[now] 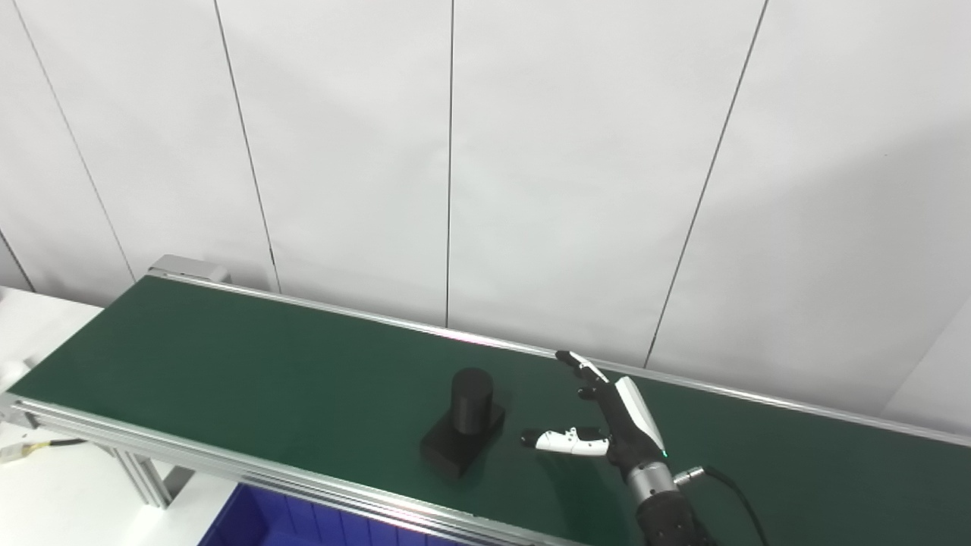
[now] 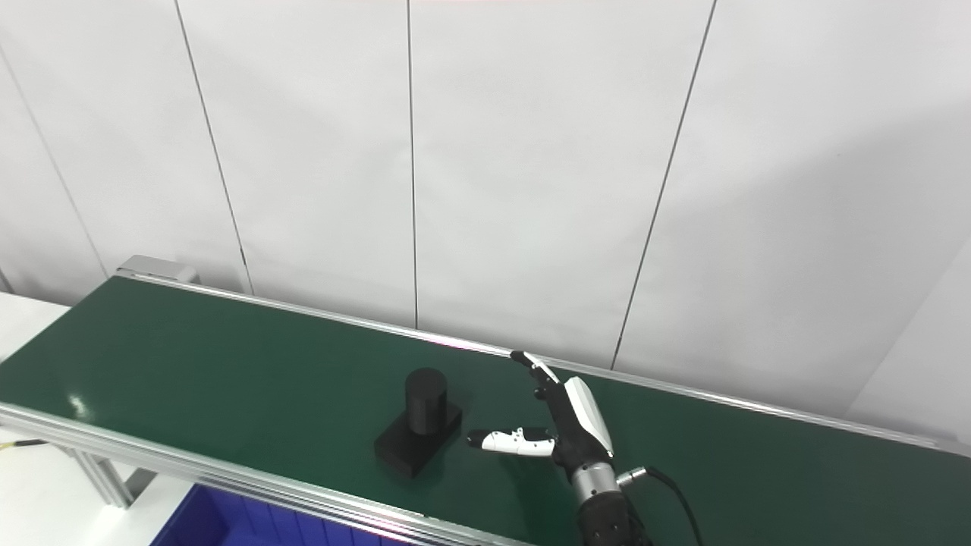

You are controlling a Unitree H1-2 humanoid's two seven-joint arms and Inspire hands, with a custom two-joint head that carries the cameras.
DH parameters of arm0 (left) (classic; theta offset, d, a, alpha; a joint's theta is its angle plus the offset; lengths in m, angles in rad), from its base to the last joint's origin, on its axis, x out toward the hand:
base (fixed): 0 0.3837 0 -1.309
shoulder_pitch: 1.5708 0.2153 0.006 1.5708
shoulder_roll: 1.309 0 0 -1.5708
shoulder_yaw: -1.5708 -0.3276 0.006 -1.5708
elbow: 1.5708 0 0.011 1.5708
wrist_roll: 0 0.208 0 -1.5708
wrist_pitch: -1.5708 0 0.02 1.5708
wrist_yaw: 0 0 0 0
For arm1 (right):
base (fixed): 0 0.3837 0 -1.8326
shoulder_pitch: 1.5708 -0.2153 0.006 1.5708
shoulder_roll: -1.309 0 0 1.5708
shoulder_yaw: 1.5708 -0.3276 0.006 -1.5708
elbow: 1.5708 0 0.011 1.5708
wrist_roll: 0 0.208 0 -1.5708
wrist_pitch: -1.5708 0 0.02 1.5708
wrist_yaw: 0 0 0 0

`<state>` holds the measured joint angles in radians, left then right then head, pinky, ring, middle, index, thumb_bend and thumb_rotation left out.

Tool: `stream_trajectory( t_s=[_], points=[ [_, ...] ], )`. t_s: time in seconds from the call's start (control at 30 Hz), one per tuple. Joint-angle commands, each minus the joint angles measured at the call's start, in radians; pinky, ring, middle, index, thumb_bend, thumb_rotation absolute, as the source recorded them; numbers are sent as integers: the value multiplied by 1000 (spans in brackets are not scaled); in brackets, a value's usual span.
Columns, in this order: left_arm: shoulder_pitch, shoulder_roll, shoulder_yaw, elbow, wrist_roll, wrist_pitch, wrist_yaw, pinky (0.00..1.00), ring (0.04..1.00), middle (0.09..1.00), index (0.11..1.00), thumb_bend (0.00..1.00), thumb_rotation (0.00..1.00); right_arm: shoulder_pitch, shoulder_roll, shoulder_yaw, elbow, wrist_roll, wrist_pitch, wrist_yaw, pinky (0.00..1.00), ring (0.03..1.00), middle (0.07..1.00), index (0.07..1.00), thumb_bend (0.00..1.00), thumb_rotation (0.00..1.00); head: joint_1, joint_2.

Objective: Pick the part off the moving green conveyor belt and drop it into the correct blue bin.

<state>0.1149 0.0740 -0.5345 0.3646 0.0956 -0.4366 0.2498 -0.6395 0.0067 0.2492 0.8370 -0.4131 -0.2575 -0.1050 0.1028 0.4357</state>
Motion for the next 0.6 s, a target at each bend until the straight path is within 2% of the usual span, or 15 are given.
stream_trajectory(
  t_s=[0.0,0.3,0.57],
  points=[
    [-1,-1,-4,-37,2,-33,7,836,906,903,946,1000,873,-60,9,4,1,-4,-37,-33,850,944,902,865,1000,433,-6,4],
    [6,2,-15,-50,13,-33,25,818,899,903,937,1000,869,-96,25,48,72,-47,-43,-97,768,838,857,835,1000,454,-1,-4],
    [15,-3,-21,-66,3,-33,18,837,908,908,937,1000,858,-102,38,82,82,-74,-19,-105,740,839,866,842,1000,455,11,-3]
  ],
)
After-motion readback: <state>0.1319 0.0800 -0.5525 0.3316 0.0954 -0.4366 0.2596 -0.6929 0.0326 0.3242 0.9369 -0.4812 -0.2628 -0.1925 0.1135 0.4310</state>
